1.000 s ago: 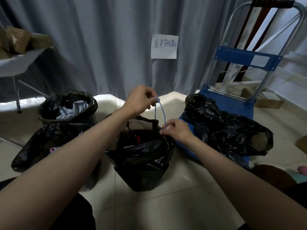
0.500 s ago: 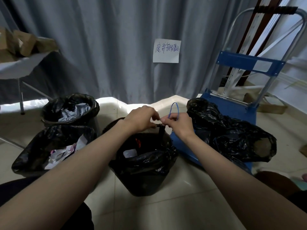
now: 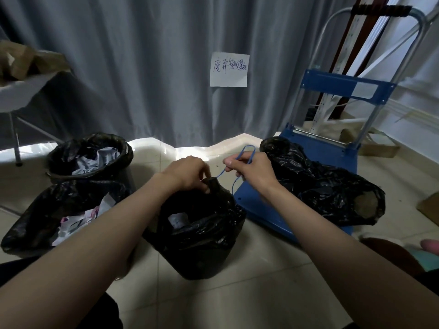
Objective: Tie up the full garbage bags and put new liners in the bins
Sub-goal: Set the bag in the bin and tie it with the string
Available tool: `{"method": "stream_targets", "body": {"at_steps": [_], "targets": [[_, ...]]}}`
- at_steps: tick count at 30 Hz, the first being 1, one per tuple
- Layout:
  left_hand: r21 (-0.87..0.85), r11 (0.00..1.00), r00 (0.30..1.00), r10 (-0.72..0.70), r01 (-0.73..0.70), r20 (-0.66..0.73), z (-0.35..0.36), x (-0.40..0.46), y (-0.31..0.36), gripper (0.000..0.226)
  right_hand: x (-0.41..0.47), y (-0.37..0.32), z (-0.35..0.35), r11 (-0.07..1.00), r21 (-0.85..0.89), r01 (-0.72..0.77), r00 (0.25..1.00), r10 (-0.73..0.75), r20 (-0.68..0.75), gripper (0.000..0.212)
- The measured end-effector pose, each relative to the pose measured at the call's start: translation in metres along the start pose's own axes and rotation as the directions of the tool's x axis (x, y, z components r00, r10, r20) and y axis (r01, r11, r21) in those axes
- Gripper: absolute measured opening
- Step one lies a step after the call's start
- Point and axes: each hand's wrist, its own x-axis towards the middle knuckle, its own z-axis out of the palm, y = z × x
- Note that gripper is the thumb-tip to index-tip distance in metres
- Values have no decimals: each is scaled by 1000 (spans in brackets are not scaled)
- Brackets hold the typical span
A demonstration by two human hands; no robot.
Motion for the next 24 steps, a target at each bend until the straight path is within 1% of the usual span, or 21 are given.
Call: {"method": "stream_targets", "body": {"at_steps": [1, 2, 3, 6, 7, 8, 10, 12, 15, 16, 17, 19, 20, 21, 22, 24], "targets": [[-93, 995, 999, 34, -36, -29, -3, 1, 2, 47, -1, -1, 0, 1000, 19, 5, 1000, -6, 30, 4], [-163, 983, 995, 71, -83, -76, -5, 1, 5, 50, -2, -1, 0, 999, 38, 12, 999, -14, 44, 7], [-203, 971, 987, 105, -129, -124, -6, 2, 9, 47, -3, -2, -1, 998, 64, 17, 998, -20, 53, 12], [-221, 954, 968, 163, -204, -189, -7, 2, 18, 20, -9, -7, -2, 987, 159, 6, 996, -20, 85, 36], [-221, 953, 966, 164, -207, -198, -7, 2, 20, 13, -9, -6, -3, 988, 151, -12, 995, -2, 95, 45], [-230, 951, 966, 159, -205, -205, -7, 2, 22, 12, -10, -5, -5, 994, 100, -33, 994, 23, 103, 53], [-267, 944, 968, 139, -194, -211, -7, 3, 23, 13, -11, 1, -9, 988, -136, -79, 990, 94, 107, 63], [-303, 936, 971, 118, -178, -208, -9, 2, 25, 10, -15, 9, -12, 925, -361, -119, 978, 173, 120, 68], [-312, 939, 972, 73, -143, -224, -11, -1, 26, 8, -18, 22, -15, 837, -535, -114, 970, 210, 121, 77], [-308, 942, 972, 60, -131, -229, -12, -1, 26, 8, -19, 24, -16, 814, -569, -116, 966, 226, 126, 76], [-305, 944, 971, 50, -123, -235, -12, -2, 25, 9, -19, 25, -17, 795, -592, -131, 956, 260, 137, 70], [-308, 944, 966, 34, -115, -257, -13, -5, 23, 9, -21, 24, -15, 793, -585, -167, 930, 324, 175, 43], [-315, 942, 962, 26, -113, -270, -14, -6, 22, 9, -22, 24, -14, 807, -562, -183, 924, 336, 181, 27], [-324, 940, 958, 14, -110, -285, -15, -7, 21, 7, -22, 25, -13, 816, -544, -196, 925, 338, 174, 16], [-337, 936, 952, -4, -104, -305, -17, -7, 19, 6, -23, 27, -13, 816, -541, -205, 927, 339, 160, 14], [-371, 924, 934, -50, -91, -353, -20, -8, 16, 9, -24, 30, -13, 788, -575, -220, 921, 361, 143, 18]]}}
